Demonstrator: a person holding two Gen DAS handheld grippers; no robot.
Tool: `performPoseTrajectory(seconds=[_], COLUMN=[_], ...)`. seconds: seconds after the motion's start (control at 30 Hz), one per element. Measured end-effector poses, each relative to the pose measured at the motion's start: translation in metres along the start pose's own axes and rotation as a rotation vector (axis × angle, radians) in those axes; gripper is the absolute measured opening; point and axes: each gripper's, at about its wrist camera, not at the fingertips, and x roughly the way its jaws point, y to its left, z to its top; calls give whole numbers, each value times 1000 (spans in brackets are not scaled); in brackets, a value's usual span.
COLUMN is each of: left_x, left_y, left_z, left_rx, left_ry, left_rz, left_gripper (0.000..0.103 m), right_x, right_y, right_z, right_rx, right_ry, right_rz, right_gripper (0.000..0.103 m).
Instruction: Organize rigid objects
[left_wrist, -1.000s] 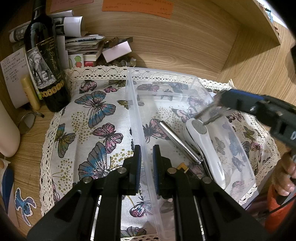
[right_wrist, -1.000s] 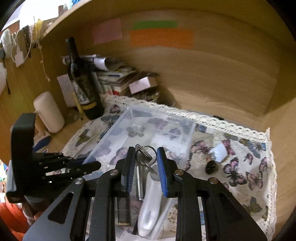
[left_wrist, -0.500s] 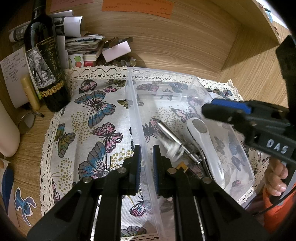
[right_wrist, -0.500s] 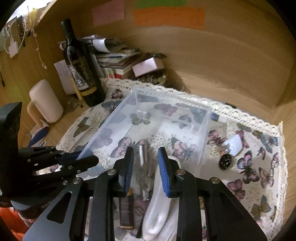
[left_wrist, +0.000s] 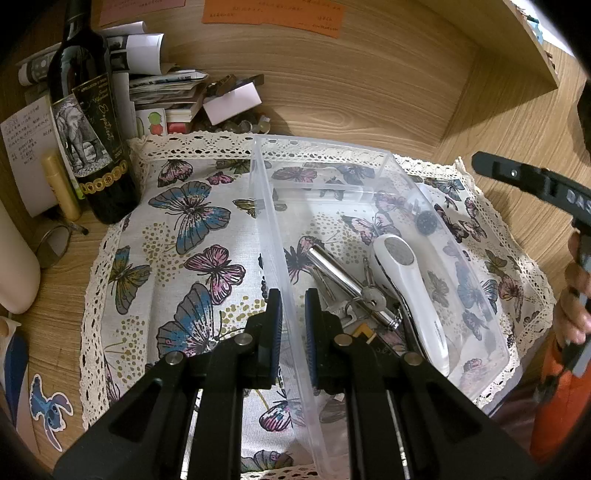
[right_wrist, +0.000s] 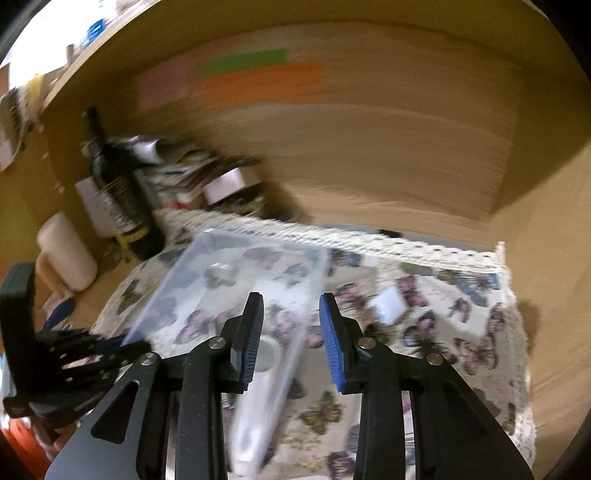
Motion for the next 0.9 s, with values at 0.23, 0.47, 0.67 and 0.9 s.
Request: performPoseTrajectory(seconds=[0.23,0.47,0.67,0.9], left_x=[0,0,0,0], left_y=[0,0,0,0], left_z=[0,0,0,0], left_rx=[-1,1,1,1], left_ry=[0,0,0,-1], left_rz=[0,1,1,1], left_gripper=[10,10,10,10], right_x=[27,80,115,118], right_y=[-39,-68,-76,-71], right_z=[0,-13,-25,-30], right_rx=[78,157,185,176], right_ry=[61,208,315,341], right_rz=[-60,-47,-46,-52], right_gripper=[29,29,29,22])
